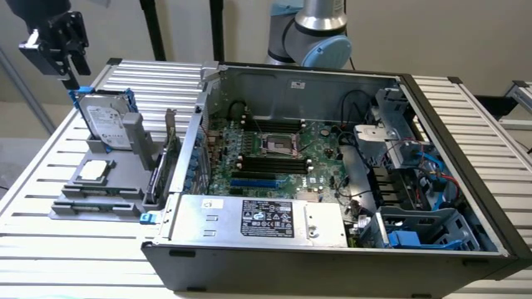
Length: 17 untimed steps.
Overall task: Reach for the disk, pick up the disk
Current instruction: 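Pick up the disk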
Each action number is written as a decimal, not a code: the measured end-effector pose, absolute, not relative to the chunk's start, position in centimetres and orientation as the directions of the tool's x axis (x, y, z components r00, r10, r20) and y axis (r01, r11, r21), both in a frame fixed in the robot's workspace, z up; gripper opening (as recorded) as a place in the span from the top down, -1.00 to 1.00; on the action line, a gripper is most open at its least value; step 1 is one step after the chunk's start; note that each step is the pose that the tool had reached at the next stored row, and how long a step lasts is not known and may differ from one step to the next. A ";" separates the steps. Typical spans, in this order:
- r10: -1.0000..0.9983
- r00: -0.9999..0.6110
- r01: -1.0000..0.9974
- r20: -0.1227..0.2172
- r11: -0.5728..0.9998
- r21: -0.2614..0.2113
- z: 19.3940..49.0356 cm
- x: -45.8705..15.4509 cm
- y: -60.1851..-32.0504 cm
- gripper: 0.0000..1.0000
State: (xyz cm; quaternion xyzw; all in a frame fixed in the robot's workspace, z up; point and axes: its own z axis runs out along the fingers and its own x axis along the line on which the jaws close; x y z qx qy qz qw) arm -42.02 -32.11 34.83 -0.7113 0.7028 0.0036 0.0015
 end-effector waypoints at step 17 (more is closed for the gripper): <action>-1.000 0.014 -1.000 -0.007 -0.014 0.003 31.7 -42.0 -32.1 -0.07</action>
